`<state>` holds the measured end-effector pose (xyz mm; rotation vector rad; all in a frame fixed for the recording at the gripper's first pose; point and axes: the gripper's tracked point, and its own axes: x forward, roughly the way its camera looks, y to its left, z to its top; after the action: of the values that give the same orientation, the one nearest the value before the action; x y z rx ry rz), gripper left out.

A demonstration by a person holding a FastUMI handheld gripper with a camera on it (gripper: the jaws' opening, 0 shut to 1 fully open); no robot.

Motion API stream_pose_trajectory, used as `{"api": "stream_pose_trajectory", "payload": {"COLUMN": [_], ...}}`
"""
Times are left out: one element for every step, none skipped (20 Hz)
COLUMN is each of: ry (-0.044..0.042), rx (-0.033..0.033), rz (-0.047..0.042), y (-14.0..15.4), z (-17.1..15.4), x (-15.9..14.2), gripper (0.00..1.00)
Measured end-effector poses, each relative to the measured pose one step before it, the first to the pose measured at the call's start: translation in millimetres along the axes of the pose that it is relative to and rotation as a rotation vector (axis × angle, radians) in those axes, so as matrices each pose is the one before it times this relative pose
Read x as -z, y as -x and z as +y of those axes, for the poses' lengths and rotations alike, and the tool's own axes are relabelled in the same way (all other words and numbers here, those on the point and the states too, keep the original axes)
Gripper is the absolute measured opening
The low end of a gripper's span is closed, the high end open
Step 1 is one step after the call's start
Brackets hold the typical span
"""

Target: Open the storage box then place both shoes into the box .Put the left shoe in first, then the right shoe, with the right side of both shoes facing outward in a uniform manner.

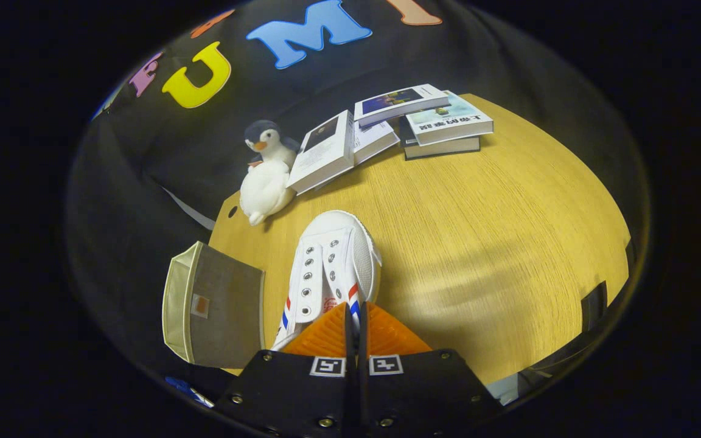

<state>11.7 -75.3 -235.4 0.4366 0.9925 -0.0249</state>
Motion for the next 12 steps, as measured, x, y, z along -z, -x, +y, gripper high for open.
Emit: {"api": "stream_pose_trajectory", "payload": {"ry": [-0.00203,-0.0073,0.00726,-0.00251,0.00544,0.00151,0.00079,0.00179,0.00439,0.00208,0.0057,0.00141], "rx": [-0.0158,-0.01414,-0.02096,-0.01622,-0.01585,-0.01457,-0.0119,-0.01211,-0.01046,-0.00594,-0.0076,-0.00543], "rz": [-0.00292,-0.01064,0.00999,-0.01112,0.00213,-0.00645,-0.00189,-0.00088,-0.00096,-0.00515,0.00295,-0.00237], "y": [0.26,0.86,0.19,0.88,0.51,-1.32,-0.03,-0.94,-0.82,-2.01,-1.38,-2.06], "z": [11.67,12.15,14.16,12.3,13.69,12.49,12.22,11.97,10.99,10.73,10.39,9.96], "x": [-2.32,-1.88,2.14,-1.96,0.49,0.1,0.07,0.89,-0.14,0.91,1.37,1.68], "gripper": [0.0,0.0,0.0,0.0,0.0,0.0,0.0,0.0,0.0,0.0,0.0,0.0]}}
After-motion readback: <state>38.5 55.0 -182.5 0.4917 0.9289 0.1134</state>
